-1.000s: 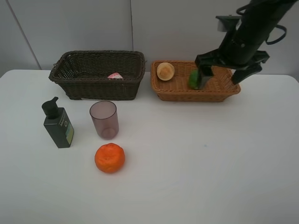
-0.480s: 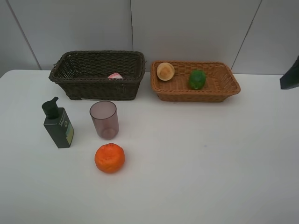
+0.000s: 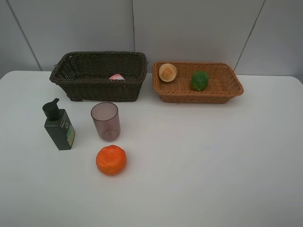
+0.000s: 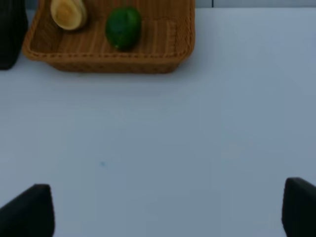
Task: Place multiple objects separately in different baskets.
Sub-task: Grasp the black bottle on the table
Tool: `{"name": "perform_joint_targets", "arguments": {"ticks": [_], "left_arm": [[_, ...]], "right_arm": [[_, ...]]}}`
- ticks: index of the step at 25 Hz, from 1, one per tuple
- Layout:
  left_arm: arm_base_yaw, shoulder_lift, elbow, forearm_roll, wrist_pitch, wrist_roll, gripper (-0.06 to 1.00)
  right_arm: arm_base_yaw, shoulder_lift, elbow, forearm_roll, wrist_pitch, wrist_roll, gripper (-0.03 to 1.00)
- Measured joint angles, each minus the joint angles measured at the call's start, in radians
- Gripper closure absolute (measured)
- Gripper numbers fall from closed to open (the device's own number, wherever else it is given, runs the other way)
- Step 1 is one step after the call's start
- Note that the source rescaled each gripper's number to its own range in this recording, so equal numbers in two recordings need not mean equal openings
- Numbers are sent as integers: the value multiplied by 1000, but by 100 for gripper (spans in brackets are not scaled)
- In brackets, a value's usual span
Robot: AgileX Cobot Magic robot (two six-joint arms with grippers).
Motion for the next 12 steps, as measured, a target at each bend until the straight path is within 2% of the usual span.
{"name": "perform_joint_targets", "arguments": {"ticks": [6,12], "left_arm": [[0,0,0,0,0,0,-3],[0,0,0,0,0,0,-3]], "right_arm": [[0,-189,101,1,-57,-7,-3],[-2,-225,201,-1,-92,-7,-3]]}}
